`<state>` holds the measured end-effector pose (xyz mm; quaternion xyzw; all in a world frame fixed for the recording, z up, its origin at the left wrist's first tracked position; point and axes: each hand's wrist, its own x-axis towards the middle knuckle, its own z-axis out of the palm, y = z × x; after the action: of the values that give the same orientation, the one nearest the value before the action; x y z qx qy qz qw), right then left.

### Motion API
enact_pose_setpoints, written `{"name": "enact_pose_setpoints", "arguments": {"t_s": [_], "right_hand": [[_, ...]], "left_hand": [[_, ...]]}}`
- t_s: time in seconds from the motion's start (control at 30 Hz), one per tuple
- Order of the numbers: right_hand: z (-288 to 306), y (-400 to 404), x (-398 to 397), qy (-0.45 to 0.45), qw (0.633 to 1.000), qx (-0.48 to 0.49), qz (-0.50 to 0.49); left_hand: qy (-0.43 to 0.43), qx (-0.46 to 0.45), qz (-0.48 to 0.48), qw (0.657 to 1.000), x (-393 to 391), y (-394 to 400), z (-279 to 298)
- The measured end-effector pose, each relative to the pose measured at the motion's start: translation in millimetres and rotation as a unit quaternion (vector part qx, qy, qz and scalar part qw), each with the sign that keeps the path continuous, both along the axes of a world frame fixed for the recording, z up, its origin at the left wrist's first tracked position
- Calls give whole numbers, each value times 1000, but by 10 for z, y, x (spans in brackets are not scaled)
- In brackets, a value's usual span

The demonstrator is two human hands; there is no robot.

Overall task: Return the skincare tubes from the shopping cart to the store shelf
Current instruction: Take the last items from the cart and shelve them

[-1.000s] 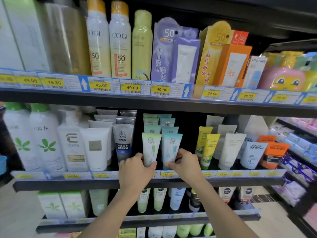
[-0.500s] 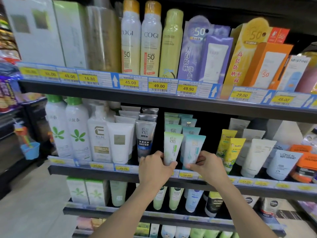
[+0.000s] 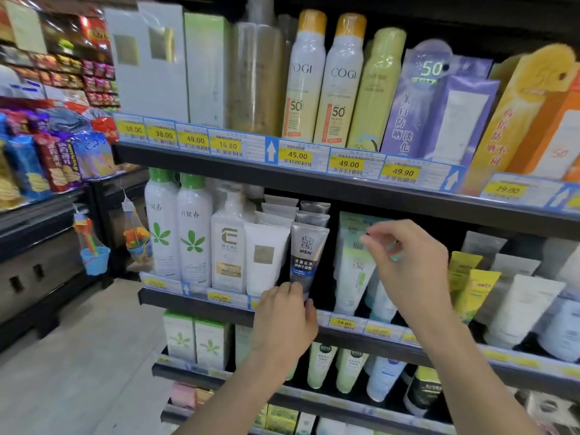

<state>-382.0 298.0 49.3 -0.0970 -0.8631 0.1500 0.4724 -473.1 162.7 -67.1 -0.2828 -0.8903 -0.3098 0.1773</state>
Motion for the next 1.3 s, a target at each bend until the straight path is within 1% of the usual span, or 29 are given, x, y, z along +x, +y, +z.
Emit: {"name": "enact_pose_setpoints", "arguments": {"t_s": [0.07, 0.13, 0.17, 0.23, 0.33, 0.47, 0.67, 0.9, 1.1, 1.3], "right_hand": [[199, -33, -356, -139, 990, 15, 17], [276, -22, -705, -292, 956, 24, 12], [261, -23, -847, -343, 939, 34, 9], [203, -39, -1043, -386, 921, 55, -3], [183, -79, -1136, -414, 909, 39, -3], [191, -52, -1184, -418, 908, 11, 15], [172, 51, -1199, -424, 905, 16, 24], [154, -1, -1141, -407, 912, 43, 18], [112, 18, -1132, -381, 922, 60, 41], [45, 44, -1110, -359, 930, 71, 47]], "left_hand": [[-1, -5, -3, 1000, 16, 11, -5], [6, -10, 3, 1000, 2, 22, -23], [12, -14, 5, 1000, -8, 26, -32], [20, -19, 7, 1000, -27, 26, -48], [21, -29, 13, 999, -42, 47, -60], [17, -24, 6, 1000, -67, 79, -88], [21, -13, -21, 999, -135, 88, -186], [10, -24, -34, 999, -148, 53, -182], [7, -41, -48, 998, -157, 32, -160], [30, -53, -56, 997, -166, 9, -190]]}}
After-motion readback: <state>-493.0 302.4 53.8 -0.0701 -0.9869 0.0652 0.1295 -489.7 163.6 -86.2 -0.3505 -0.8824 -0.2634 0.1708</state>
